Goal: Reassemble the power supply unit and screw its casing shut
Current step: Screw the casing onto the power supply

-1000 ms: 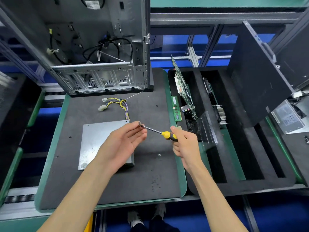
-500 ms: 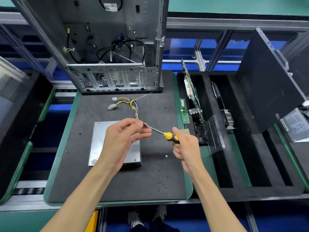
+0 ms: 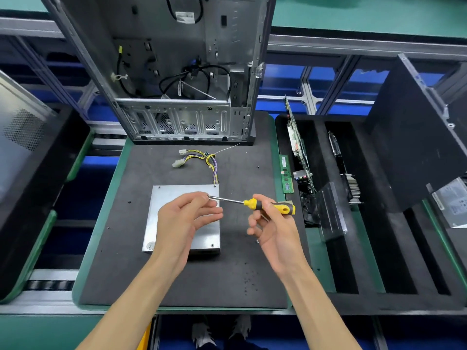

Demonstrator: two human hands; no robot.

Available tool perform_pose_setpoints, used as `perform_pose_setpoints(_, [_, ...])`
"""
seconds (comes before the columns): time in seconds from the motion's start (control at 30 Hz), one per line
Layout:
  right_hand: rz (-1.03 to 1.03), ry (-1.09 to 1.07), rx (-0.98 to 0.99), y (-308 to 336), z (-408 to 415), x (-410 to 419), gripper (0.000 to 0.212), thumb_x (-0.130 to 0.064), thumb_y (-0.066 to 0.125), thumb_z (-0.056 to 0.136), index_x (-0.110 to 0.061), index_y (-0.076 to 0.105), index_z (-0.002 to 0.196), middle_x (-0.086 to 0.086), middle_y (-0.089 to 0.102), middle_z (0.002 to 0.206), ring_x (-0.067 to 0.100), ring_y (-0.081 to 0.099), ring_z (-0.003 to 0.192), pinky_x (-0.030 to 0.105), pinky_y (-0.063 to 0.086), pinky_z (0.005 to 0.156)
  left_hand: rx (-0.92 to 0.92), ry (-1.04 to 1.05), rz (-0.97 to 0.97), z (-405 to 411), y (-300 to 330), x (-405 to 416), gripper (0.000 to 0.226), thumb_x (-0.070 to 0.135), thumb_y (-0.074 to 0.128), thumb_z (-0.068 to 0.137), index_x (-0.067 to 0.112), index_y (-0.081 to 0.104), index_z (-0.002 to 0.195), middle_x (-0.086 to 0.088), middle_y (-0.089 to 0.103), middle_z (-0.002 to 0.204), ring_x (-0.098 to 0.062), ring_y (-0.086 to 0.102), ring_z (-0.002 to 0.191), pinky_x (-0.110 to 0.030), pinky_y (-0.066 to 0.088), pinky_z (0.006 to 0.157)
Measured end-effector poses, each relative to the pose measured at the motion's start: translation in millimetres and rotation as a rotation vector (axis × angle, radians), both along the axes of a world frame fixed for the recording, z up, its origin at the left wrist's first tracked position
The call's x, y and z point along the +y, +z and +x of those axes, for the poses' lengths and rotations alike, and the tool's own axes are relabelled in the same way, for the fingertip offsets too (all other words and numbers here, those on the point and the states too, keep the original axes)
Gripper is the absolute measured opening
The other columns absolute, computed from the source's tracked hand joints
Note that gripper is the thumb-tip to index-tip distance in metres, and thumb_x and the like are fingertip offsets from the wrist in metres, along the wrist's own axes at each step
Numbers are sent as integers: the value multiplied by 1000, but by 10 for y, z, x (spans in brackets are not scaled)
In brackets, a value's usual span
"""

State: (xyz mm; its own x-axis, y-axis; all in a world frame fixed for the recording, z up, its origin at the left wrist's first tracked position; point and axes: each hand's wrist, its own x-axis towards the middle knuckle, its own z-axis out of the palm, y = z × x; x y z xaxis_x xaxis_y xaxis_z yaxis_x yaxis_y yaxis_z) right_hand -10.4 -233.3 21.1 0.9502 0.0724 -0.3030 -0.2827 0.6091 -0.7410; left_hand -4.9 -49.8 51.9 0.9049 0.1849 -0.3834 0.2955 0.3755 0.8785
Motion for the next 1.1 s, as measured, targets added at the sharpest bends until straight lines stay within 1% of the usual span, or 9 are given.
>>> perform_pose_setpoints(0.2, [-137, 59, -3, 39, 100, 217, 36, -35, 61, 92, -7, 70, 112, 11, 69, 84, 28, 73, 78, 35, 60, 60, 51, -84, 37, -66, -100, 100, 11, 1, 65, 92, 0, 73, 85, -21, 73, 84, -39, 75, 81, -31, 61, 69])
perform_pose_setpoints(0.4, [-222, 20, -43, 66, 199, 364, 26, -27, 46, 108, -4, 60, 108, 15, 70, 81, 33, 74, 79, 39, 61, 67, 9, -122, 152, 52, -156, 191, 13, 1, 67, 90, 6, 74, 80, -21, 74, 83, -38, 75, 76, -35, 63, 71])
perform_pose_setpoints(0.57, [-288, -7, -44, 18, 219, 448, 23, -26, 48, 109, -7, 58, 100, 12, 66, 72, 35, 72, 71, 39, 60, 61, -60, -230, 419, 98, -255, 292, 16, -2, 68, 88, 11, 72, 80, -6, 74, 76, -29, 73, 73, -32, 61, 67])
perform_pose_setpoints(0.67, [-338, -16, -68, -5, 204, 497, 24, -29, 46, 108, -9, 55, 100, 7, 62, 66, 34, 73, 73, 39, 60, 61, -138, -306, 668, 79, -292, 320, 20, 6, 72, 86, 24, 71, 77, 12, 69, 74, -7, 58, 62, -15, 48, 63])
perform_pose_setpoints(0.7, [-352, -18, -73, -1, 200, 514, 24, -31, 46, 107, -9, 55, 100, 6, 59, 65, 34, 73, 73, 39, 61, 61, -174, -322, 730, 70, -292, 325, 20, 8, 73, 85, 26, 70, 76, 16, 66, 73, -5, 55, 62, -11, 42, 61])
perform_pose_setpoints(0.87, [-447, 7, -176, 33, 145, 520, 27, -35, 46, 102, -9, 53, 99, -1, 53, 63, 28, 70, 65, 38, 60, 61, -343, -412, 941, 26, -265, 362, 18, 13, 75, 83, 28, 70, 78, 16, 64, 79, -13, 56, 80, -12, 37, 69])
perform_pose_setpoints(0.93, [-521, 50, -255, 58, 86, 496, 23, -38, 48, 102, -17, 54, 96, -2, 55, 60, 25, 67, 60, 37, 58, 59, -382, -475, 969, -22, -270, 379, 17, 16, 77, 84, 30, 70, 78, 13, 63, 78, -13, 55, 82, -16, 38, 73])
perform_pose_setpoints(1.03, [-664, 140, -359, 111, 0, 462, 15, -47, 50, 97, -39, 57, 87, 0, 59, 58, 22, 64, 54, 29, 54, 57, -425, -578, 997, -105, -293, 390, 13, 18, 79, 84, 28, 72, 79, 14, 61, 78, -11, 52, 83, -26, 40, 79])
perform_pose_setpoints(1.1, [-750, 193, -384, 119, -56, 451, 14, -51, 49, 95, -44, 56, 86, -2, 60, 58, 22, 62, 53, 29, 54, 58, -458, -627, 1038, -147, -314, 395, 8, 20, 79, 85, 25, 74, 80, 15, 60, 80, -12, 50, 84, -30, 39, 82])
